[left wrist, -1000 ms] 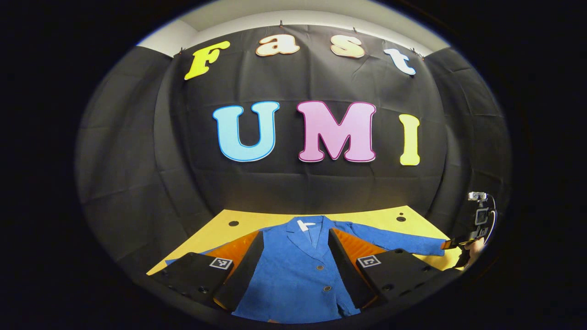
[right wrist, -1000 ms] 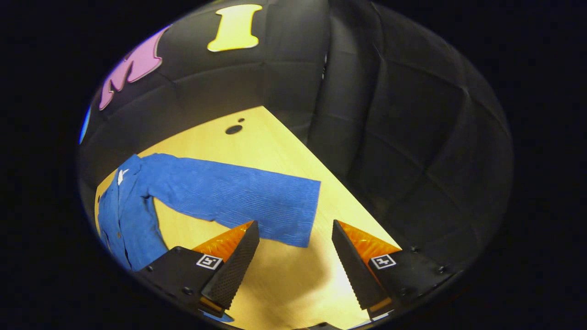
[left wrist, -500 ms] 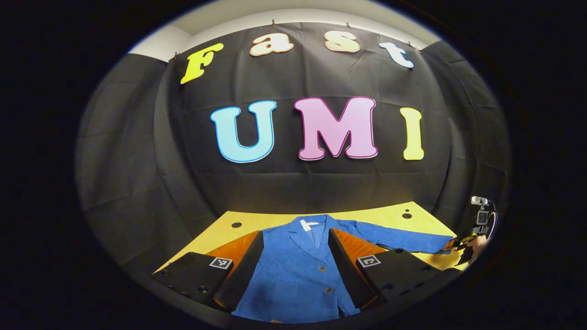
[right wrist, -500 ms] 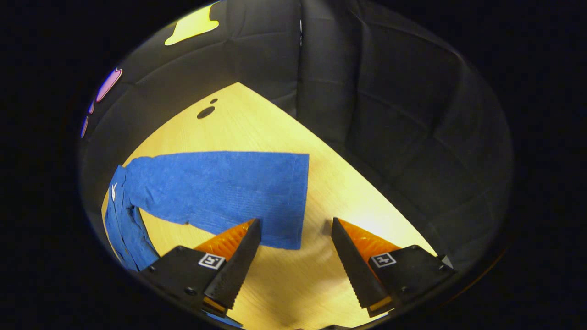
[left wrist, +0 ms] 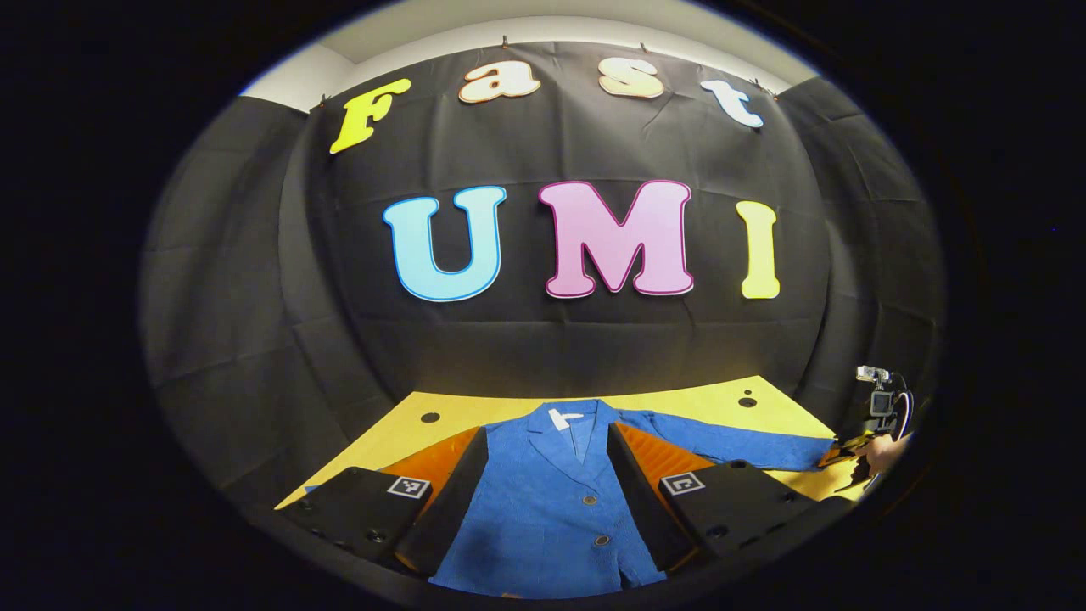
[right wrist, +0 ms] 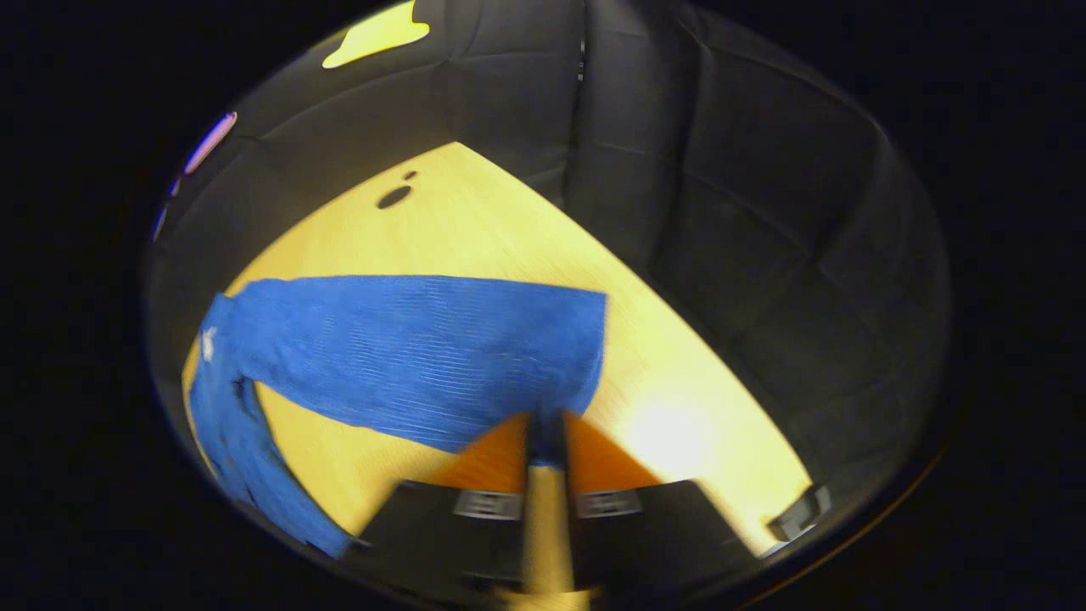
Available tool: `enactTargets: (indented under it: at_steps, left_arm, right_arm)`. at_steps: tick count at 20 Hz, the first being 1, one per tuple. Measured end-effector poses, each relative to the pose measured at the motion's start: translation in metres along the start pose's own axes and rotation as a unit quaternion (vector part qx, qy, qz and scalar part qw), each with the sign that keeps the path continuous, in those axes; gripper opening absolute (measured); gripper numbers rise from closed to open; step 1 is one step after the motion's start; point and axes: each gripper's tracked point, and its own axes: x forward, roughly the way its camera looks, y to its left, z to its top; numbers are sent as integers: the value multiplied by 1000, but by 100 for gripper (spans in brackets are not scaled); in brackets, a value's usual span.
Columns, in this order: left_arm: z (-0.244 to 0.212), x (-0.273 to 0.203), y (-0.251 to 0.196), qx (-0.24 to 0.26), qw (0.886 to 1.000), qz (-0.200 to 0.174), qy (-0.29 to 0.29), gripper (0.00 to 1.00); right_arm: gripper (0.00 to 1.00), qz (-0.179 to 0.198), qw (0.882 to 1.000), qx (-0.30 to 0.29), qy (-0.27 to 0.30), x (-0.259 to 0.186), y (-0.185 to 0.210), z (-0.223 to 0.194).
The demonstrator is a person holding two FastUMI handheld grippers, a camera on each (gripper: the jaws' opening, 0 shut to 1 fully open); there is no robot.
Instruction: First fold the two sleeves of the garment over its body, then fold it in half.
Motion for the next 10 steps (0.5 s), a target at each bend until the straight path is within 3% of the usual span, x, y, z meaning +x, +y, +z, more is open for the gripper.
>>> enactTargets:
  at_steps: [1, 2, 4, 10]
  left_arm:
    - [-1, -1, 3, -2, 1000, 3, 2, 81]
    - [-2, -1, 5, -4, 1000, 5, 5, 81]
    - [-6, 0, 9, -9, 1000, 10, 11, 81]
    - [-9, -2, 18, -14, 1000, 18, 13, 81]
  right_arm:
    - [2, 3, 1000, 6, 4, -1, 2, -1]
    - [7, 12, 1000, 8, 0, -1, 5, 0]
    - [2, 51, 999, 3, 10, -3, 15, -5]
    - [2, 68, 996, 24, -42, -25, 39, 33]
